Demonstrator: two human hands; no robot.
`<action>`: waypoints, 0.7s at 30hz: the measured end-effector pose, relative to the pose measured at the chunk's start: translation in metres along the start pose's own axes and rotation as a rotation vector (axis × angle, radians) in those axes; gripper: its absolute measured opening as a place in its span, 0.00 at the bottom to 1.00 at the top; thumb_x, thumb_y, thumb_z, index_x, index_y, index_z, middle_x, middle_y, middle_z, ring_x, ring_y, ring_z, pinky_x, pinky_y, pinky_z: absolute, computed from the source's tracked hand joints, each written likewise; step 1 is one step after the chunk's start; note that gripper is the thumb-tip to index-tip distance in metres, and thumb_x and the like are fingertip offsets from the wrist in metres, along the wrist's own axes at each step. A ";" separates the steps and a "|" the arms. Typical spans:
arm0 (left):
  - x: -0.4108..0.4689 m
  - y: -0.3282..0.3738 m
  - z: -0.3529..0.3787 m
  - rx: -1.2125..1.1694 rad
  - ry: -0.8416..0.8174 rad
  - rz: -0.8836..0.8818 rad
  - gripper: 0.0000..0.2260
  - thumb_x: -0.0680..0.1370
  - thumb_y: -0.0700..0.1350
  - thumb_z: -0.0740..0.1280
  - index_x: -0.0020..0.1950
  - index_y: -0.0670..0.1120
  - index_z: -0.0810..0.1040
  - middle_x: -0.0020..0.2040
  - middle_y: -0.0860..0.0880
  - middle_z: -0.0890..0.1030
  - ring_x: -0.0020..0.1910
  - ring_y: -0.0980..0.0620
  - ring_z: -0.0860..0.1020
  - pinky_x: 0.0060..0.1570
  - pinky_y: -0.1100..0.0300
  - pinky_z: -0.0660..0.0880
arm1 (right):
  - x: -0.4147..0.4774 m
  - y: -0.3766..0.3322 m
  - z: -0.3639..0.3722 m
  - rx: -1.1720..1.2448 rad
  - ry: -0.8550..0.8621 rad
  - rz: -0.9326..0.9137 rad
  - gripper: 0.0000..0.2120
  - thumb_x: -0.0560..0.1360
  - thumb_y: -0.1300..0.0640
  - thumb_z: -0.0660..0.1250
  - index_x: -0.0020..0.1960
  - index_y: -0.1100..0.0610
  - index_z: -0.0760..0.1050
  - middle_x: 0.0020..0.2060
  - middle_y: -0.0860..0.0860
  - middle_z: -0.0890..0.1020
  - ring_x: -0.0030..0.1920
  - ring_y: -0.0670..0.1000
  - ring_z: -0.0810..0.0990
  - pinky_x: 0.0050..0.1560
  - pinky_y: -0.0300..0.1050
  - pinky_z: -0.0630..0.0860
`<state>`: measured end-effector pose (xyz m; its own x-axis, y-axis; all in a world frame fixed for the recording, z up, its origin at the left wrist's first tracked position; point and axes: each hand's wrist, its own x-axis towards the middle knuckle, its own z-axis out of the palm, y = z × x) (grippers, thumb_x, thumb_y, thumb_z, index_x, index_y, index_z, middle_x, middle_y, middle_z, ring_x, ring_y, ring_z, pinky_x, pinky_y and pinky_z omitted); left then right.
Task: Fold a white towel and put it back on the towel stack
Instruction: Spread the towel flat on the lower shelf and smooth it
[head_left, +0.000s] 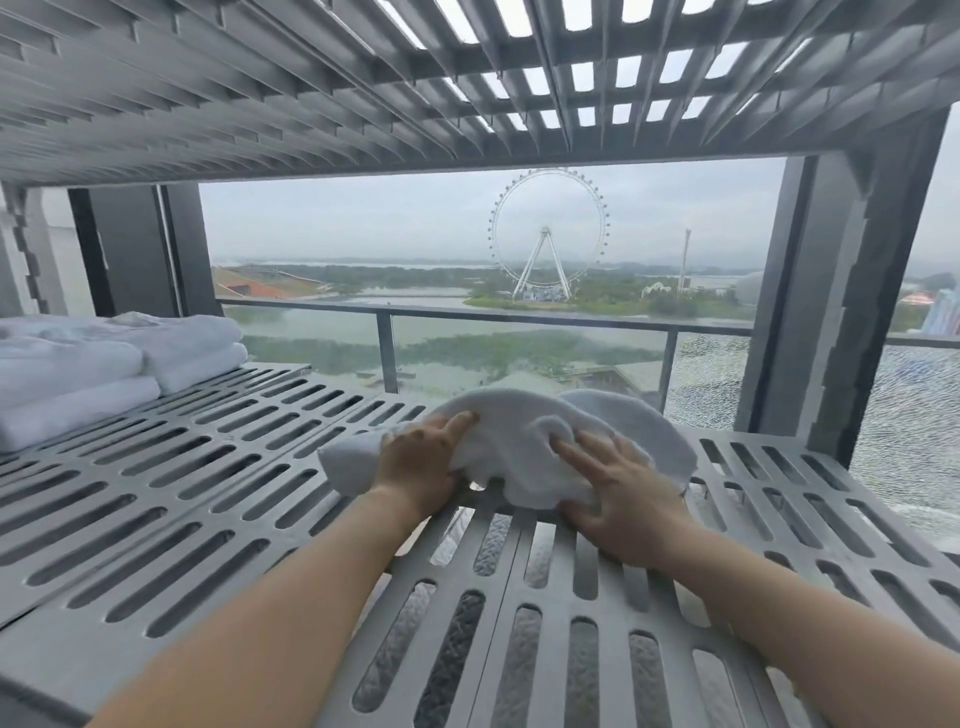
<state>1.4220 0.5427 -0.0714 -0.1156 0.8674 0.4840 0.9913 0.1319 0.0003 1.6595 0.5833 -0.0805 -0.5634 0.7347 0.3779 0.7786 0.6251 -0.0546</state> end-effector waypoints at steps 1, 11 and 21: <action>-0.001 0.001 0.000 -0.002 0.007 0.006 0.30 0.72 0.50 0.66 0.72 0.58 0.59 0.63 0.48 0.74 0.55 0.42 0.76 0.57 0.48 0.70 | 0.001 0.000 -0.003 0.029 0.009 -0.017 0.29 0.72 0.46 0.60 0.70 0.36 0.54 0.72 0.44 0.59 0.71 0.55 0.56 0.67 0.60 0.63; -0.021 0.003 -0.049 -0.109 0.348 0.114 0.17 0.69 0.47 0.62 0.56 0.59 0.76 0.52 0.53 0.82 0.49 0.46 0.79 0.48 0.55 0.74 | -0.010 -0.007 -0.066 -0.013 0.337 -0.089 0.18 0.69 0.58 0.62 0.58 0.49 0.75 0.54 0.50 0.79 0.50 0.59 0.78 0.46 0.51 0.76; 0.008 0.004 -0.108 -0.546 -0.322 -0.069 0.06 0.63 0.45 0.62 0.27 0.46 0.74 0.30 0.48 0.74 0.35 0.48 0.71 0.38 0.58 0.67 | 0.011 -0.002 -0.129 0.108 0.260 -0.022 0.18 0.67 0.53 0.67 0.56 0.44 0.76 0.55 0.47 0.80 0.54 0.53 0.77 0.51 0.47 0.74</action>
<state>1.4323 0.4979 0.0272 -0.1097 0.9775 0.1800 0.8605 0.0027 0.5094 1.6874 0.5563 0.0435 -0.4792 0.6374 0.6034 0.7255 0.6745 -0.1364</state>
